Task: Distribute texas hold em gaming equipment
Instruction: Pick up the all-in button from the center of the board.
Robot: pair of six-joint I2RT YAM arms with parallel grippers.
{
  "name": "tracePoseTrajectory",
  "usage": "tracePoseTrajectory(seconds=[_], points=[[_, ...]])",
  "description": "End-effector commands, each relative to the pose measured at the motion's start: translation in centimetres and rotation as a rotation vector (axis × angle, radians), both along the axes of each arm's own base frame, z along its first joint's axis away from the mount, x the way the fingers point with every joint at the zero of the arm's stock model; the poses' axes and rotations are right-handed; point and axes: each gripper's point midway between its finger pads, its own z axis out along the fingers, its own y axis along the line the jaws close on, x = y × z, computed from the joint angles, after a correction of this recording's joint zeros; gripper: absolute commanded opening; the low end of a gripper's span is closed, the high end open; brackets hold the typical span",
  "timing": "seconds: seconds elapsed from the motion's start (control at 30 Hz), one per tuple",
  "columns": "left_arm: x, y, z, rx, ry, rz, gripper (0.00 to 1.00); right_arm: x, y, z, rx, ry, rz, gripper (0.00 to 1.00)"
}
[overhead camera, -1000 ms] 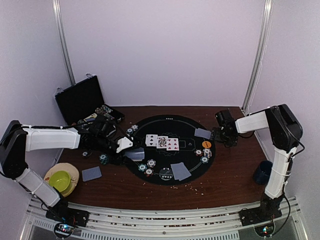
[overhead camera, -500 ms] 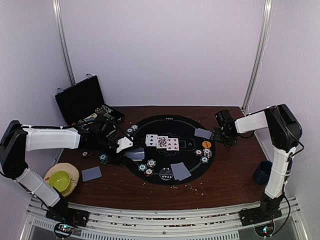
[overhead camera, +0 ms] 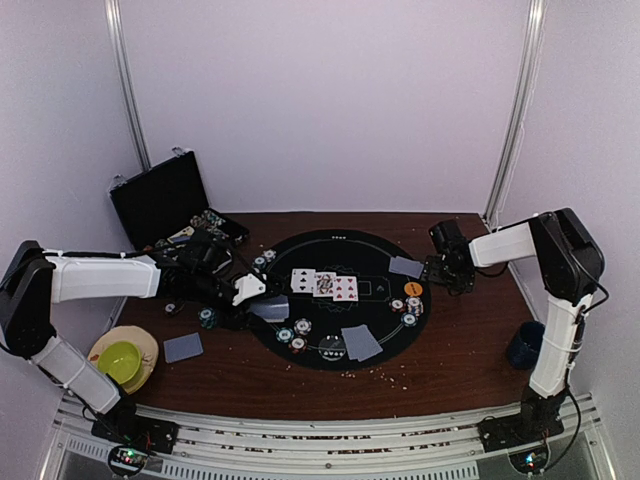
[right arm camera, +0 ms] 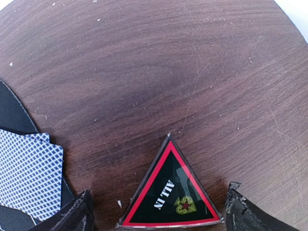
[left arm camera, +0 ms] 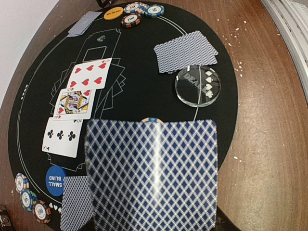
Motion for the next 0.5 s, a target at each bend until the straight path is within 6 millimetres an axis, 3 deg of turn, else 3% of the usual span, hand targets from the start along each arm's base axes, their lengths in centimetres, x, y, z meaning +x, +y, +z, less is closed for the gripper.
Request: tracePoseTrajectory(seconds=[0.0, 0.47], points=[[0.42, -0.40, 0.76, -0.027, -0.024, 0.000, 0.53, -3.10, -0.68, -1.58, -0.047, 0.105, 0.012, 0.94], [0.48, -0.37, 0.68, -0.025, -0.024, 0.002, 0.53, -3.76, -0.56, -2.29, -0.035, 0.110, 0.013, 0.88]])
